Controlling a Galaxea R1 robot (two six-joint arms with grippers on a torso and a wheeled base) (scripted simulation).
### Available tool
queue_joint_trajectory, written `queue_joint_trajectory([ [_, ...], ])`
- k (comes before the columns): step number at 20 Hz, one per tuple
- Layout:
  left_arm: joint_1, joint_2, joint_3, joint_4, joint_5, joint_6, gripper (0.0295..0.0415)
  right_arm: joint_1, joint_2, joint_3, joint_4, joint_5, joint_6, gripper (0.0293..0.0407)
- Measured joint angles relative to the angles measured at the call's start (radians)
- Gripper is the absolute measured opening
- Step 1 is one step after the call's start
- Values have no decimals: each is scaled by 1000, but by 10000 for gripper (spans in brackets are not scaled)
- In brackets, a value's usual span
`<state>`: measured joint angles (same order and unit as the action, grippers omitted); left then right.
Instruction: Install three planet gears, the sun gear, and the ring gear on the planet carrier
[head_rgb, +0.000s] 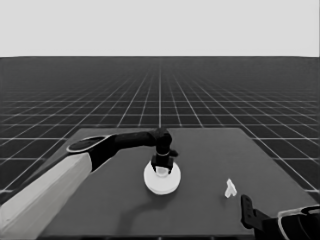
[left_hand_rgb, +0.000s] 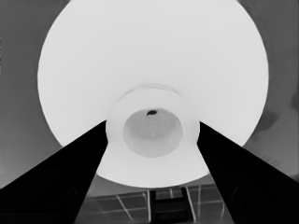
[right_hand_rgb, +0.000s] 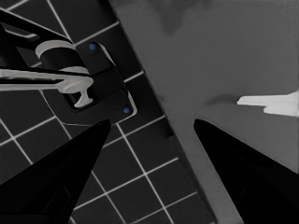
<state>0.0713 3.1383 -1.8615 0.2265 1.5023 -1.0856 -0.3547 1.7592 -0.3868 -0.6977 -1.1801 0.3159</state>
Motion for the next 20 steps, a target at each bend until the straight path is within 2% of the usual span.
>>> queue_joint_trajectory([
  [20,2,1,1,-1,0,175,348,0,0,0,0,0,0,385],
])
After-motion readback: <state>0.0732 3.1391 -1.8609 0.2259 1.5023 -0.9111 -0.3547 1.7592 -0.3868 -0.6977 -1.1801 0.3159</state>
